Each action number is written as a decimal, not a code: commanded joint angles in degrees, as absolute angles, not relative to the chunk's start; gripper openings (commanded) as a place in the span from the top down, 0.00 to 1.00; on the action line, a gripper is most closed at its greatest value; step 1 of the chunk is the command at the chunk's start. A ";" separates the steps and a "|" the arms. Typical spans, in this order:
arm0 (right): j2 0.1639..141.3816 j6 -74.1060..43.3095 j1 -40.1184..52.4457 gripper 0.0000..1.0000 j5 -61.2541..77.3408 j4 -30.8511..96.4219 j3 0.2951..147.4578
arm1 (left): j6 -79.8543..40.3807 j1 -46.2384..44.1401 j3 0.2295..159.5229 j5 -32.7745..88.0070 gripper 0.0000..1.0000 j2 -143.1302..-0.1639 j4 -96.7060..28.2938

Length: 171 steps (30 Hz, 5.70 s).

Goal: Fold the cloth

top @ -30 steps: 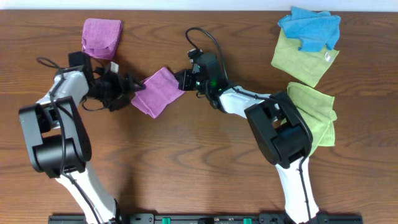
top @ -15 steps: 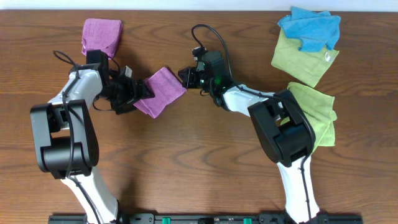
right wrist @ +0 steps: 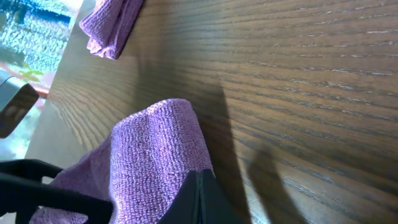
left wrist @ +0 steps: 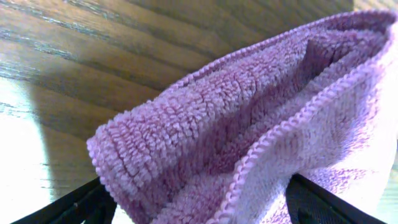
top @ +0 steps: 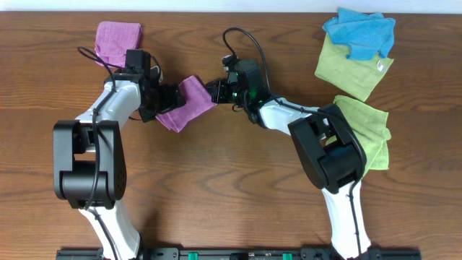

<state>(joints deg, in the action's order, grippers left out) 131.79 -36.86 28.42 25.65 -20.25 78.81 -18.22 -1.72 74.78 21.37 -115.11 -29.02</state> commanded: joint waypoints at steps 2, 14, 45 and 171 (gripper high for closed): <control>132.75 -37.26 27.75 0.98 26.70 -20.40 79.88 | -22.68 -1.91 72.20 22.74 0.16 -119.37 -28.40; 132.75 -37.26 26.04 0.98 28.60 -20.40 79.88 | -26.68 -1.91 72.18 28.08 0.28 -119.37 -28.45; 117.36 -18.94 18.13 0.98 17.58 4.25 79.92 | -28.34 6.24 103.07 22.37 0.94 -118.96 -22.48; 70.76 -6.13 22.15 0.01 -21.15 58.17 84.01 | -14.37 13.80 103.13 17.82 0.05 -98.83 -49.54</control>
<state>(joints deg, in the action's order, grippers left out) 70.85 -6.92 21.56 -20.21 58.06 83.22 -13.74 13.85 102.39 17.63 -99.42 -49.30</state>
